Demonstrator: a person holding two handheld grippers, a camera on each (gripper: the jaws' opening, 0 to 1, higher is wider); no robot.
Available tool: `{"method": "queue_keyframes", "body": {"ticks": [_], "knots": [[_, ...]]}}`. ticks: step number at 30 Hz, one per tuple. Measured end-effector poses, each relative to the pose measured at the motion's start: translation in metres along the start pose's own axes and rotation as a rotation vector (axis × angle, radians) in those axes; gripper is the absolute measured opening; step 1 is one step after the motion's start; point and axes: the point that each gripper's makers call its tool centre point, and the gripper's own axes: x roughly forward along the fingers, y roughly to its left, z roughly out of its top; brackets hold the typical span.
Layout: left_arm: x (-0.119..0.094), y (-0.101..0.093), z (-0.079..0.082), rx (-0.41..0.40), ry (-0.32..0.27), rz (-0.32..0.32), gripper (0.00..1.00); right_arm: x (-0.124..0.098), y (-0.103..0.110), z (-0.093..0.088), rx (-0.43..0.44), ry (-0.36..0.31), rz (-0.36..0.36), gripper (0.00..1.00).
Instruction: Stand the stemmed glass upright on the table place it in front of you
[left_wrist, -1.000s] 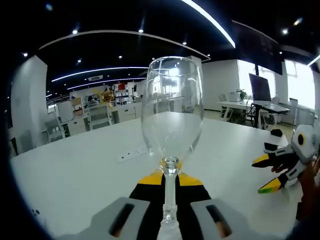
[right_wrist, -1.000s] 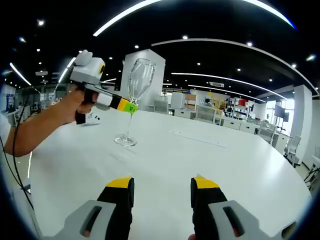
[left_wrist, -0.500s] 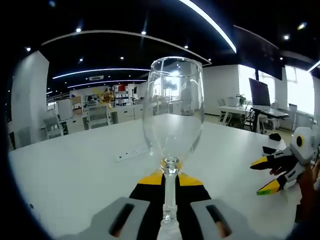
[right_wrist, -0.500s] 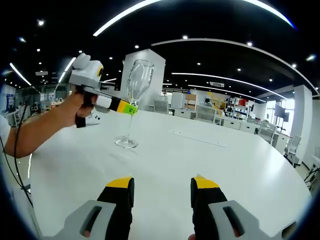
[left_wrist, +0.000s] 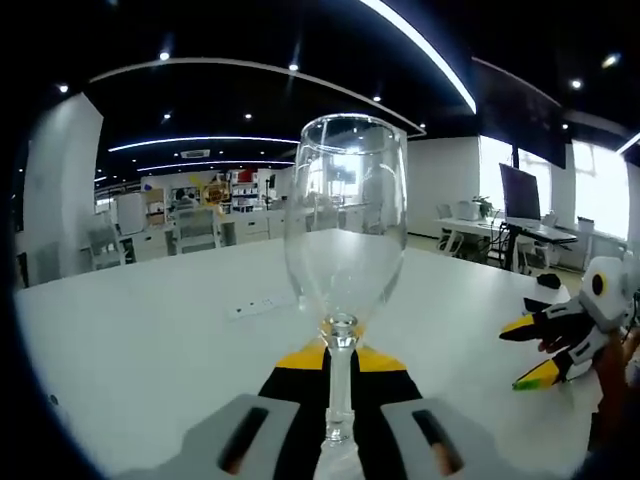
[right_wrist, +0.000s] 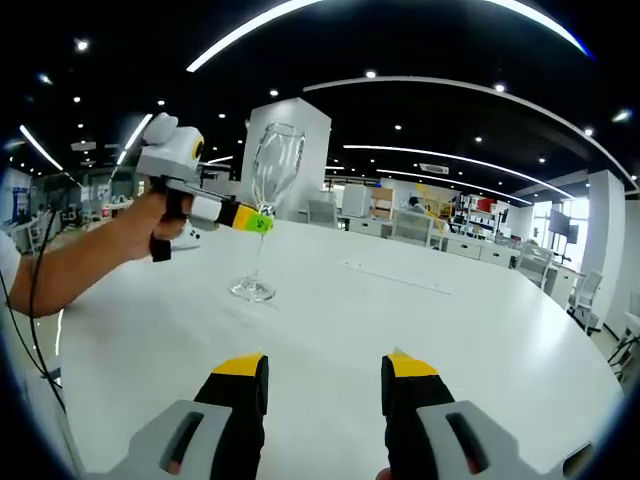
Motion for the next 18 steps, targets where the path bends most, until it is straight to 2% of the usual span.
{"method": "queue_keyframes", "body": {"ticks": [18], "knots": [[0.0019,-0.0056,-0.0072,0.016,-0.008,-0.002,0.08,-0.0005,0.0000,0.0000,0.000,-0.001,-0.002,0.48]]}}
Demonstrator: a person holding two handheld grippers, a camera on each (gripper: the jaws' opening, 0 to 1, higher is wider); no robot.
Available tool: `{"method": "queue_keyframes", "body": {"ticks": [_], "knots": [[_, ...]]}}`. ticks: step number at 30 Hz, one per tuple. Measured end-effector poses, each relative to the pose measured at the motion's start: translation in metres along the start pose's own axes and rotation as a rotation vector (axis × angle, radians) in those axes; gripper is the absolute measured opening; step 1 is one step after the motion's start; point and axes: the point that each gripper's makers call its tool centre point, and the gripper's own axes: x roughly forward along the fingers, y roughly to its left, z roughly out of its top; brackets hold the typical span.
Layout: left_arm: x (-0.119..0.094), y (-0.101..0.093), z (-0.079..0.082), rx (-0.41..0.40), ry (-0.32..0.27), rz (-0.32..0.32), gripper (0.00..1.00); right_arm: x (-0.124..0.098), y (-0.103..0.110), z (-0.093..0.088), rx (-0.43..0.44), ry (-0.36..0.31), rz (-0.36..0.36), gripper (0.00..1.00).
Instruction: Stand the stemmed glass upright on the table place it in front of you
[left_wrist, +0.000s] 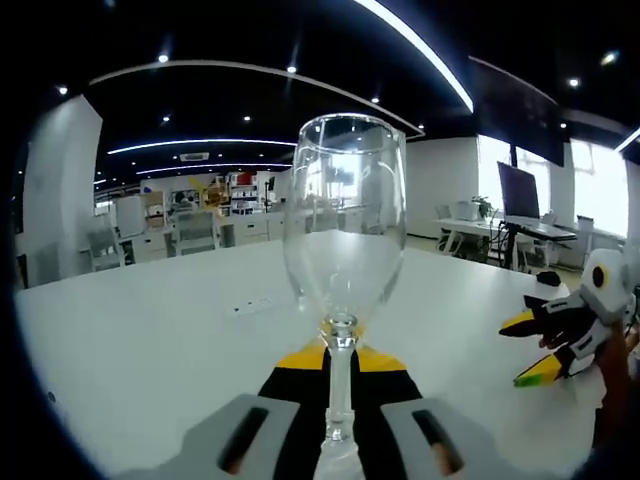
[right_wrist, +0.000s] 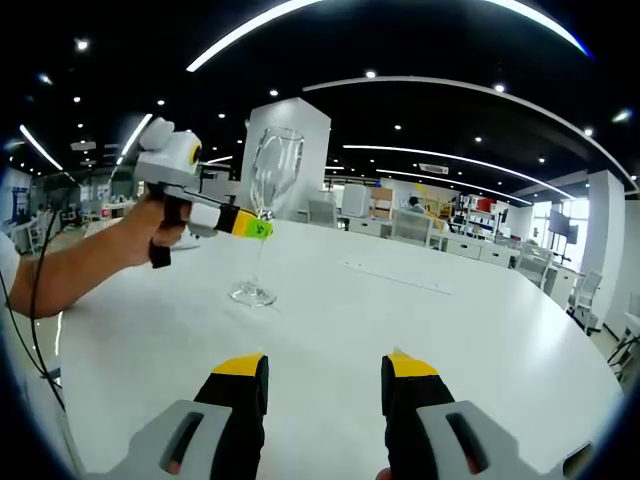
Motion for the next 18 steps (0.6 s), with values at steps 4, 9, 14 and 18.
{"method": "queue_keyframes", "body": {"ticks": [4,9,14,18], "knots": [[0.0018,-0.0008,-0.0027,0.004,0.008,-0.001,0.08,0.0005,-0.0006,0.0000,0.000,0.001,-0.001,0.48],[0.0020,-0.0023,-0.0039,0.004,0.009,-0.003,0.08,0.0010,-0.0012,0.0002,0.000,0.001,-0.001,0.48],[0.0033,-0.0036,-0.0080,0.004,0.017,-0.005,0.08,0.0011,-0.0016,0.0006,0.000,0.000,-0.002,0.48],[0.0039,-0.0042,-0.0101,0.007,0.022,-0.003,0.08,0.0008,-0.0016,0.0006,0.000,0.000,-0.002,0.48]]}}
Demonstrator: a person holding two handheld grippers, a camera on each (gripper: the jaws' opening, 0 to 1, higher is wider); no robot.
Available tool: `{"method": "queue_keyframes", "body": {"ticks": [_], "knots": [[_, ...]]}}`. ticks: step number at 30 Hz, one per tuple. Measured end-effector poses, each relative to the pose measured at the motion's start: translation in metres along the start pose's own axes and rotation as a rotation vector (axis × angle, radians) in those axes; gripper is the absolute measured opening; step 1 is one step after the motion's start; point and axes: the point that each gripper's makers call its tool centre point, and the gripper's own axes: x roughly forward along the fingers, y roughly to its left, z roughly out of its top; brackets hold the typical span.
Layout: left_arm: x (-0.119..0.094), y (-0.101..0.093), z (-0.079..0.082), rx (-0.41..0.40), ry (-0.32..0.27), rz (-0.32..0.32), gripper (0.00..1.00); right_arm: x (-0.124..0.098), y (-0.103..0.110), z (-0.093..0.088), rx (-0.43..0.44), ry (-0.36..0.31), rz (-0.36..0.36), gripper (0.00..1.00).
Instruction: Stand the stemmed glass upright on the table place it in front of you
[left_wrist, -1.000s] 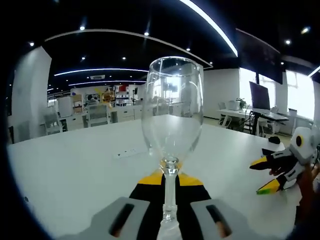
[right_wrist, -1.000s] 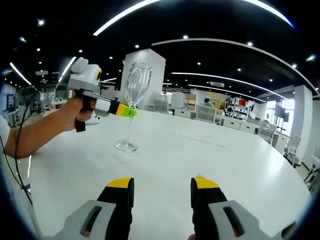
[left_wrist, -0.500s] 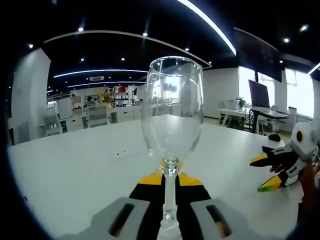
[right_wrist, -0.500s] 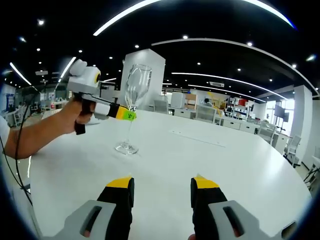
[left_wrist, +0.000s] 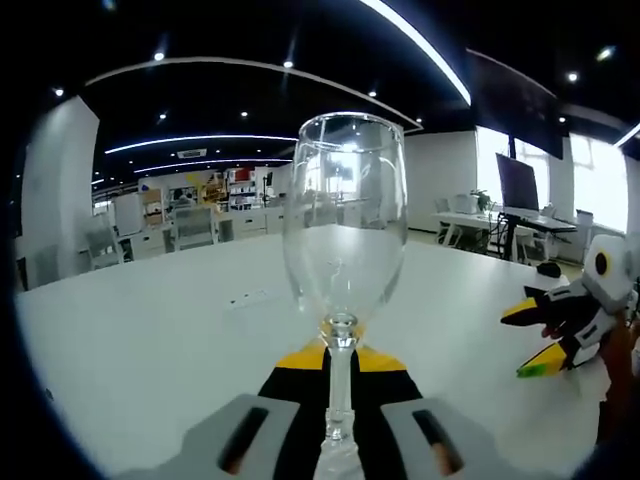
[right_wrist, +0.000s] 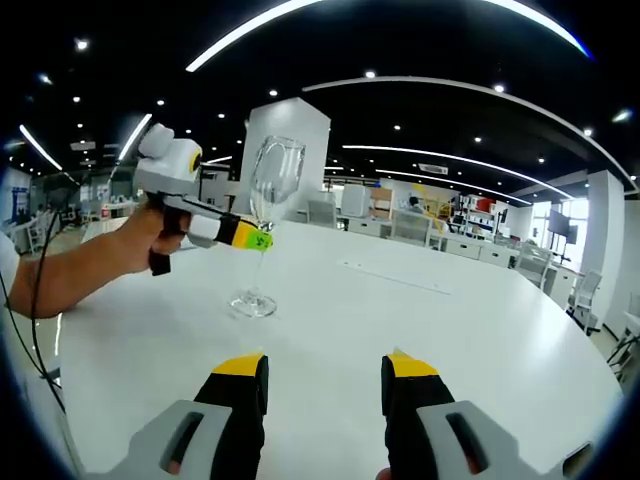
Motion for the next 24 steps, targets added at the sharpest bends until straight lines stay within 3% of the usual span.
{"method": "queue_keyframes", "body": {"ticks": [24], "knots": [[-0.0038,-0.0012,-0.0021,0.011,-0.001,-0.004,0.08,-0.0012,0.0008,0.0002,0.001,-0.002,0.000,0.48]]}}
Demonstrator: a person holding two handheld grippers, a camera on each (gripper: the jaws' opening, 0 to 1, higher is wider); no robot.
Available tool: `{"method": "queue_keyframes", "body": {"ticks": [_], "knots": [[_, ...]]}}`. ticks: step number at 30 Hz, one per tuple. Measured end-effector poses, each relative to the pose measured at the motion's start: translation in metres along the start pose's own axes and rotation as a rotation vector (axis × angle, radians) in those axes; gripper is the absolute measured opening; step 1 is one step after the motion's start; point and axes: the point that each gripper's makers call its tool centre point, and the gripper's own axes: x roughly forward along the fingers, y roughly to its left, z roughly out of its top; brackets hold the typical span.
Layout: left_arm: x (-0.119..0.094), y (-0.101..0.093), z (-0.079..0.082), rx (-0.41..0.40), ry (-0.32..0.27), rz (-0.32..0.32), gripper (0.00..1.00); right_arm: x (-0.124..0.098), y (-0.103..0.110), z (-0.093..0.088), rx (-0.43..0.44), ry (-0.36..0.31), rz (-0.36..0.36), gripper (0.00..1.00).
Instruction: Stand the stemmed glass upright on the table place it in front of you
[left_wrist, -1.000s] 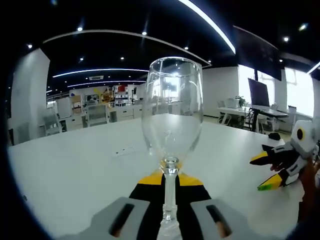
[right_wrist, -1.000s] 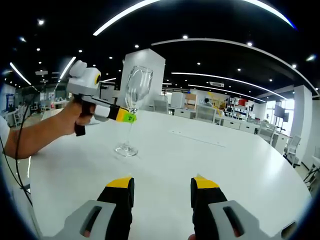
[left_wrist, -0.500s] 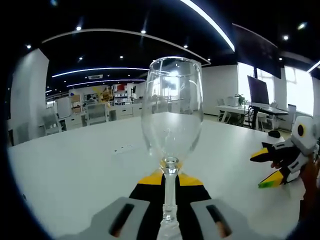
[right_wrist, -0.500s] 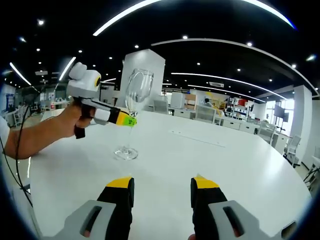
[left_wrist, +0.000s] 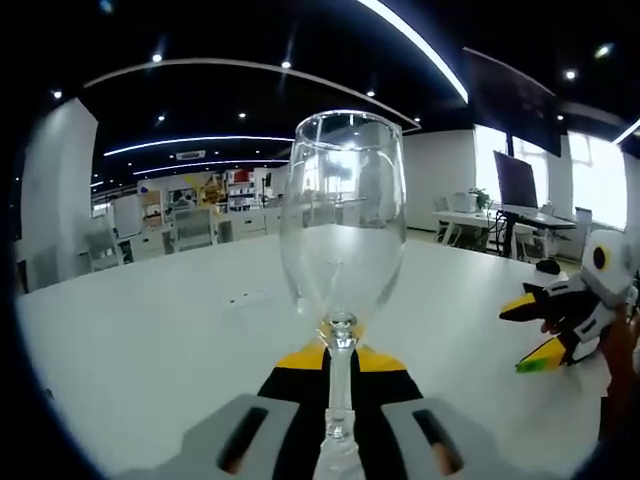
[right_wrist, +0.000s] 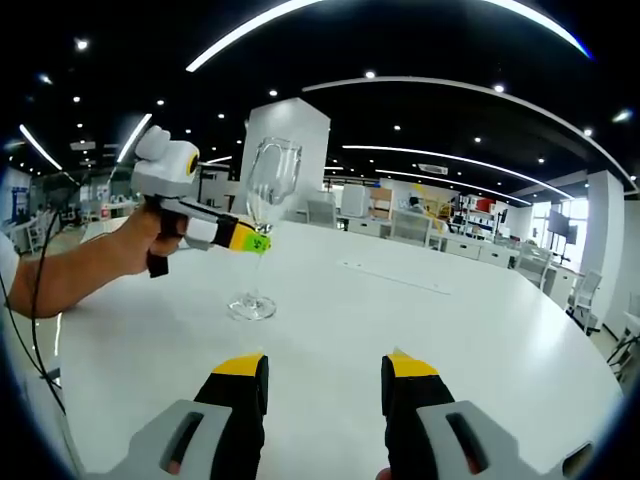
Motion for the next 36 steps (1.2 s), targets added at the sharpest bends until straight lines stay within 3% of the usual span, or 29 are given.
{"method": "queue_keyframes", "body": {"ticks": [36], "knots": [[-0.0060,0.0032,-0.0050,-0.004,-0.002,0.008,0.09,0.0006,-0.0003,-0.0007,-0.002,0.001,-0.001,0.48]]}}
